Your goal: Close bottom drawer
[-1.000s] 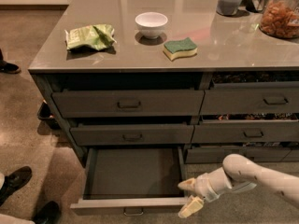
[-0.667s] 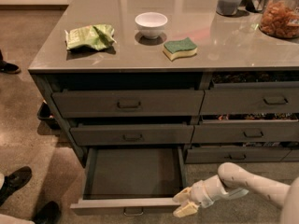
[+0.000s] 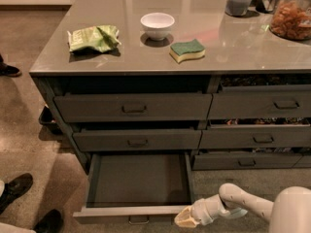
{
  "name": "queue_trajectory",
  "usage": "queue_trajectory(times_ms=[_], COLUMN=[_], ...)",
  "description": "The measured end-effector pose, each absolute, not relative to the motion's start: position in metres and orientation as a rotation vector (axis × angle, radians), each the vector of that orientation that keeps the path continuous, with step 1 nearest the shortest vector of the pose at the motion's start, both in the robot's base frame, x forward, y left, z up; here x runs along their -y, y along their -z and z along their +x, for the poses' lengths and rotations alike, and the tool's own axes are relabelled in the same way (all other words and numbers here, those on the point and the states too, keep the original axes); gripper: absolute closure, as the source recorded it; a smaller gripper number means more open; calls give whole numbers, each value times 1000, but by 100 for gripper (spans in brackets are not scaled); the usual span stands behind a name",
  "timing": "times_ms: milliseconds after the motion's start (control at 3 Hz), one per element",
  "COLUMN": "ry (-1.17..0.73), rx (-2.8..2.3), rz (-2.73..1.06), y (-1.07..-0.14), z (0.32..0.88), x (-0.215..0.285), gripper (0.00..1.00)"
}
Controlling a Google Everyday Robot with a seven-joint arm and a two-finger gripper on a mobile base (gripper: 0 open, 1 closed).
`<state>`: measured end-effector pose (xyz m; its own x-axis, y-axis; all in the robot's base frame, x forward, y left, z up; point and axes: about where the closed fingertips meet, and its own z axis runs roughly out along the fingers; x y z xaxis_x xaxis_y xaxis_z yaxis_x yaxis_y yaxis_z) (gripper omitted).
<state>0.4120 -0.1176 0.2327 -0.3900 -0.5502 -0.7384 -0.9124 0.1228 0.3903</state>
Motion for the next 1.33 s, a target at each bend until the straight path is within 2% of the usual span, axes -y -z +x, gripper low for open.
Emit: queue_trajectory(times_ms=[333,1000,1333], ry=[-1101,-958,-945], rx=[-2039,-2112,-2117], rz=[-1365,-1330,-1325], y=[-197,-164,-163], z=[422,441,442], x=[119,120,119], gripper=[100,100,100])
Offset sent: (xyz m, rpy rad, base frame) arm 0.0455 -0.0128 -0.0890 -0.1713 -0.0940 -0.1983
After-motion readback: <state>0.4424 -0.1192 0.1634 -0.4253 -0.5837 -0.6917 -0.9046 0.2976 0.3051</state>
